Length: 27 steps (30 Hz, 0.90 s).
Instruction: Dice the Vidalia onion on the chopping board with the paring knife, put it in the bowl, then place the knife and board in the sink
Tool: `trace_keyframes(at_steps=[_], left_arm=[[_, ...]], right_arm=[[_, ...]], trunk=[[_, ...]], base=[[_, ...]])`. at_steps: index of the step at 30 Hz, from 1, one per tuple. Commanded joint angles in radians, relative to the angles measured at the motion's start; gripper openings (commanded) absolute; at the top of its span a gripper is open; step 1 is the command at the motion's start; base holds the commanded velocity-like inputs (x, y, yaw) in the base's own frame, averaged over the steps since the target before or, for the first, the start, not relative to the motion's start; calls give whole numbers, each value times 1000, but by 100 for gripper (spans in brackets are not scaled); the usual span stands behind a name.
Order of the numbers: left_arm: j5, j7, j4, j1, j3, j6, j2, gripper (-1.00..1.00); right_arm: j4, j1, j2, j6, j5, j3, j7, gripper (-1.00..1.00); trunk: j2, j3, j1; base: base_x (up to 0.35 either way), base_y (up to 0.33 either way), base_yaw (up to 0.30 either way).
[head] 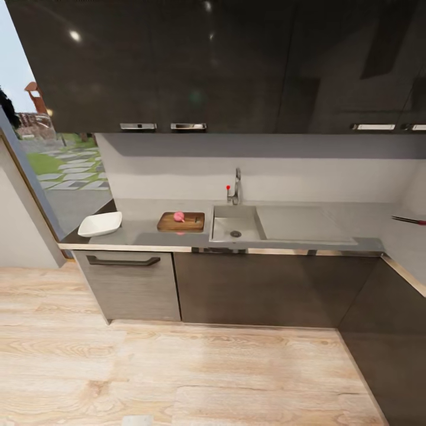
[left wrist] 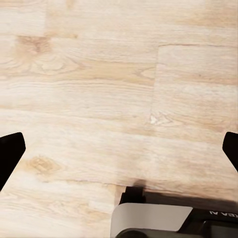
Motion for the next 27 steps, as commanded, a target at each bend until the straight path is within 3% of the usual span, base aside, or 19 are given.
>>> trace_keyframes(at_steps=[1,18,27], left_arm=[[6,2,5,-2,-7,-7,-1,100],[6,2,5,-2,-7,-7,-1,100],[6,2,5,-2,-7,-7,-1,100]], right_arm=[[1,-1,-1,-4,-11,5,4,100],[1,-1,-1,-4,-11,7,4,100],[1,-1,-1,-4,-10,8,4,100]], trunk=[[6,1,-4],[125,55,-69],[125,55,-69]], base=[[0,0,0],[0,0,0],[0,0,0]])
